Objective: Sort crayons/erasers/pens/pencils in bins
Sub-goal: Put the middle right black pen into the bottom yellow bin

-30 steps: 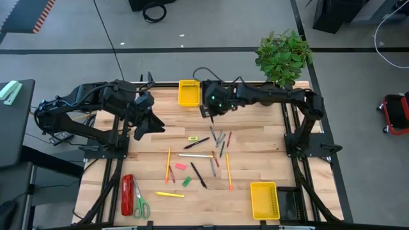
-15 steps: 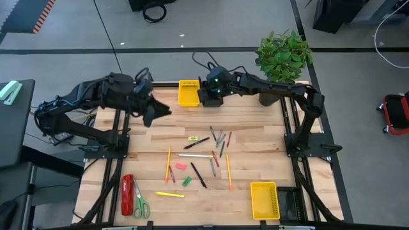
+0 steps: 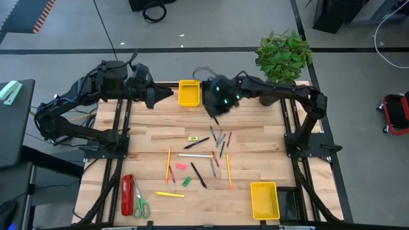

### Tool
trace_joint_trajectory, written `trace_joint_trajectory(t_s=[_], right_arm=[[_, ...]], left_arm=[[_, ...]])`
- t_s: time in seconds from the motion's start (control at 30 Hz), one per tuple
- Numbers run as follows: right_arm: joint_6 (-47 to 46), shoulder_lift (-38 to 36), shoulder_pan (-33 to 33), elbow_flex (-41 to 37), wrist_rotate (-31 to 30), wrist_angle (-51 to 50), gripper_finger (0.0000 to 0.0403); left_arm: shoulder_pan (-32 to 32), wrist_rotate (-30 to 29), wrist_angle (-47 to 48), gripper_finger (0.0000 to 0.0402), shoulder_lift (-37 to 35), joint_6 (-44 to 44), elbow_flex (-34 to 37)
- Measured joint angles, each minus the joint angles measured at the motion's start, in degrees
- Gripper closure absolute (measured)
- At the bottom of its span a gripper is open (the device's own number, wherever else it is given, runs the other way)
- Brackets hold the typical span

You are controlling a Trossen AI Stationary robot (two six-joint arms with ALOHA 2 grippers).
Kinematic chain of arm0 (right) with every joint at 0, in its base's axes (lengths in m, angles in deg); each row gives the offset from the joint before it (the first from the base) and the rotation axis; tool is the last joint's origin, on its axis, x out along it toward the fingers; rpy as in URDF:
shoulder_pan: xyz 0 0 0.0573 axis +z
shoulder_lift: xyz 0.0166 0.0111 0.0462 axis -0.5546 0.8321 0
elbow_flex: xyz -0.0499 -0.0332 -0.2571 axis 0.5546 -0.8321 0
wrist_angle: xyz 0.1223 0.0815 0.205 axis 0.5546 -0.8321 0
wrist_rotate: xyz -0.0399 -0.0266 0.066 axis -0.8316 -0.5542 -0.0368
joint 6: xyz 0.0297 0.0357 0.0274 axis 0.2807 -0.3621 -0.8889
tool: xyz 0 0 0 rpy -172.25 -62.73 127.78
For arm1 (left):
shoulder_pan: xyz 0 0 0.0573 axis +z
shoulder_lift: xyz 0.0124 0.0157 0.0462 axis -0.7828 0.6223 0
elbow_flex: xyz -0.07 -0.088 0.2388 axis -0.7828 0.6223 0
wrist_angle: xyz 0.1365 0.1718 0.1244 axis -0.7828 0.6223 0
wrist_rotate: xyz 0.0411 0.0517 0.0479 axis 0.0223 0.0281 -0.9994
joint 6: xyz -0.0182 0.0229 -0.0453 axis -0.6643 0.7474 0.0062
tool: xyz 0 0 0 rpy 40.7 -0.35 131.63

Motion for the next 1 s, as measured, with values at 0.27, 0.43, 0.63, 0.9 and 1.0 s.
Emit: trace_joint_trajectory(t_s=[0.27, 0.43, 0.63, 0.9, 1.0], right_arm=[[-16.38, -6.30, 12.09, 0.00, -0.72, -14.50, 0.0362], [-32.39, -8.06, 23.99, 0.00, -3.31, -17.23, 0.0362], [-54.18, -7.67, 41.16, -0.07, -4.55, -19.22, 0.0362], [-77.86, -4.69, 57.66, -0.17, -8.91, -15.69, 0.0362], [-80.61, -2.92, 61.72, -0.17, -11.20, -14.88, 0.0362]], left_arm=[[0.83, 0.00, 0.32, 0.0239, 0.00, 2.19, 0.00], [0.83, 0.89, 0.35, 0.0239, 0.00, 4.85, 0.00], [0.61, 5.85, 1.47, 0.0239, 0.00, 8.71, 0.00], [0.61, 10.35, 7.25, 0.0239, -0.01, 12.19, 0.02], [0.61, 10.60, 7.62, 0.0239, -0.11, 12.17, 0.02]])
